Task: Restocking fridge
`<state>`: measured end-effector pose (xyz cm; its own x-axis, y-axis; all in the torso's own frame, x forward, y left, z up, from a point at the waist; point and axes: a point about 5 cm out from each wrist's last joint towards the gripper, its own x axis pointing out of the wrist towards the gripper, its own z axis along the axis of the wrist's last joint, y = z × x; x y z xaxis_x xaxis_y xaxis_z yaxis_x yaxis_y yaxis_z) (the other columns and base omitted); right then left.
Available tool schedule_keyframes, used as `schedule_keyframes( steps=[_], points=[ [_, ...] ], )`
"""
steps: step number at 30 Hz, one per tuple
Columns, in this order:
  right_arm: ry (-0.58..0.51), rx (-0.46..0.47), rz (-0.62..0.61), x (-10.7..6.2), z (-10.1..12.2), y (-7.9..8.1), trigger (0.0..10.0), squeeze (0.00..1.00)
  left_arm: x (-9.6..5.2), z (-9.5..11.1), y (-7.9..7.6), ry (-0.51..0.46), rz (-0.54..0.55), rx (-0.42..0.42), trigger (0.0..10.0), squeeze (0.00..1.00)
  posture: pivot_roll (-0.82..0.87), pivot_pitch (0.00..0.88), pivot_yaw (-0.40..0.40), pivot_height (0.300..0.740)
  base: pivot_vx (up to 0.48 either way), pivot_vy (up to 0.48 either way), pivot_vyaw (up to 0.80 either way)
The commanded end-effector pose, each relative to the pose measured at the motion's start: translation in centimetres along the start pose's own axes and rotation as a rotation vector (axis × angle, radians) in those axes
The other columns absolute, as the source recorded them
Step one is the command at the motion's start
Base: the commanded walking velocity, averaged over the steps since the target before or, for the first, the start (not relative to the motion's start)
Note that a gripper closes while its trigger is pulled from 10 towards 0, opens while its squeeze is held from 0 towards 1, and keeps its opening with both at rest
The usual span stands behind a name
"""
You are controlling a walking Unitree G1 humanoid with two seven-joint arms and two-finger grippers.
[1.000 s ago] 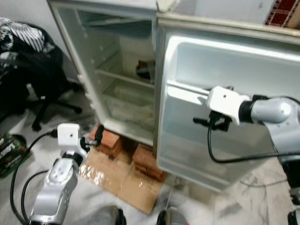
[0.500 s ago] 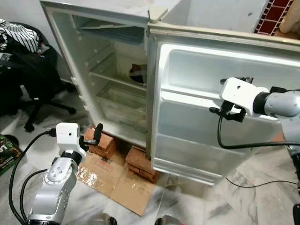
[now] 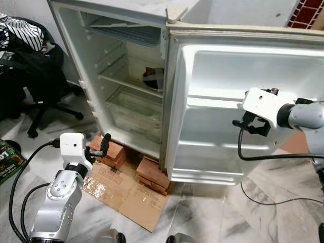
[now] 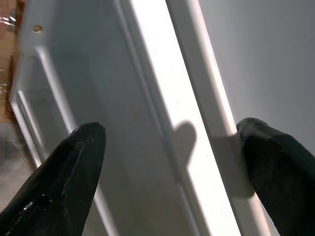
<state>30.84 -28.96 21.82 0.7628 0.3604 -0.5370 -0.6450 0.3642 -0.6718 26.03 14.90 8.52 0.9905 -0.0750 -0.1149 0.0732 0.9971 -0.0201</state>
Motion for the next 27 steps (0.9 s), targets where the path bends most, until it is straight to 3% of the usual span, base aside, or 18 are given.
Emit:
schedule_keyframes(
  steps=[1, 8, 13, 27],
  points=[
    [0.045, 0.045, 0.140, 0.9, -1.2, 2.4, 10.0, 0.00, -0.1, -0.1, 0.2, 0.001, 0.002, 0.002, 10.0, 0.00, -0.02, 0.085, 0.016, 0.740, 0.000, 0.000, 0.00],
    [0.053, 0.037, 0.204, 0.3, -1.3, 2.9, 10.0, 0.00, -0.1, -0.1, 0.2, 0.000, -0.003, 0.003, 10.0, 0.00, -0.02, 0.081, 0.016, 0.740, 0.000, 0.000, 0.00],
    [0.066, 0.041, 0.244, -0.6, -1.4, 2.7, 10.0, 0.00, 0.0, 0.0, 0.1, 0.000, -0.005, 0.002, 10.0, 0.00, -0.02, 0.080, 0.016, 0.740, -0.278, 0.000, 0.00],
    [0.070, 0.045, 0.243, -1.1, -1.3, 2.7, 10.0, 0.00, 0.2, 0.0, 0.0, -0.001, -0.010, -0.004, 10.0, 0.00, -0.03, 0.079, 0.022, 0.740, -0.265, 0.000, 0.00]
  ],
)
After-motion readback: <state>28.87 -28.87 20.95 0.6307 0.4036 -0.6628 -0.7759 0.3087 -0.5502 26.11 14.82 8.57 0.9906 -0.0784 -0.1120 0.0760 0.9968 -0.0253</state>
